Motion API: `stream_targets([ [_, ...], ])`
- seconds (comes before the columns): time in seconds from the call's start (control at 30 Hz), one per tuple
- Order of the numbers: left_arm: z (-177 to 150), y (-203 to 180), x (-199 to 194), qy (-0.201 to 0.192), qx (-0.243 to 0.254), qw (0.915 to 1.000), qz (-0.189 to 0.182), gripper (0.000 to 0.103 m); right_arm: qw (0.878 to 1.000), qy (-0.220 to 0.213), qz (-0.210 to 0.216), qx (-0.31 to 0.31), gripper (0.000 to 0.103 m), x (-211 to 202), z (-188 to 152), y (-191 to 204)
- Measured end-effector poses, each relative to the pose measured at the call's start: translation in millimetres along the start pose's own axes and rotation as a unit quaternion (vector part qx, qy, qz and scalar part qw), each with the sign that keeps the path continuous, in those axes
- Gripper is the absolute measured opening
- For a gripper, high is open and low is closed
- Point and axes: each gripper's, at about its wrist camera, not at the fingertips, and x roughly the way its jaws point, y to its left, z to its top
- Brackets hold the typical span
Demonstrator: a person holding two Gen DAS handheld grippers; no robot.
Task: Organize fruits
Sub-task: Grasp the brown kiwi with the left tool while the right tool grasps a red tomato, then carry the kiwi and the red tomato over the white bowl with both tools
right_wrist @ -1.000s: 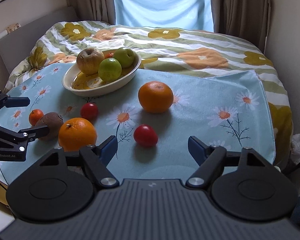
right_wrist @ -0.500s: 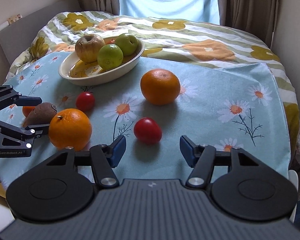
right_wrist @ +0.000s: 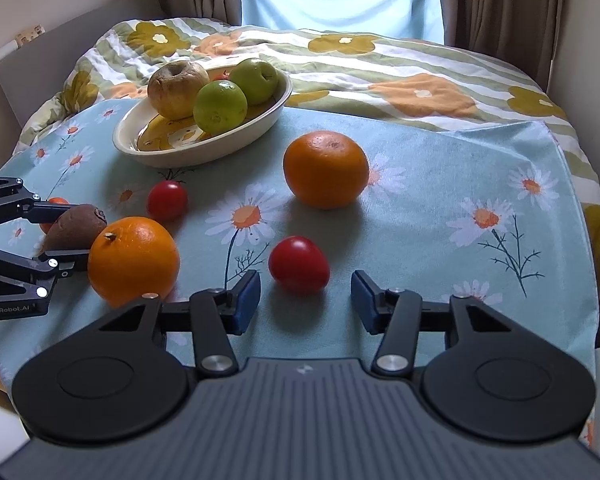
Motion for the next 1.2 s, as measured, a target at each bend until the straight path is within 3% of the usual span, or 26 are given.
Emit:
stream_targets([
  [0.17, -2, -1, -4, 0.003, -0.002, 1.0, 0.004, 0.052, 1.0, -0.001, 0.002, -0.008, 0.064, 2, 0, 2],
  [0.37, -6, -3, -8, 0.006, -0.007, 0.9999, 0.01, 0.052, 1.0, -0.005, 0.0, -0.012, 0.054, 4, 2, 5],
  [0.57, -8, -5, -10, 0.006, -0.017, 0.9997, 0.017, 0.052, 1.0, -0.008, -0.001, -0.015, 0.054, 7, 2, 9],
  [0.63, -9, -5, -12, 0.007, -0.021, 0.9995, 0.02, 0.051, 1.0, -0.011, -0.005, -0.018, 0.048, 7, 2, 10],
  [1.2, 0, -4, -54, 0.0, -0.084, 0.9959, 0.033, 0.05, 0.999, -0.05, 0.014, 0.002, 0.048, -37, 28, 26],
])
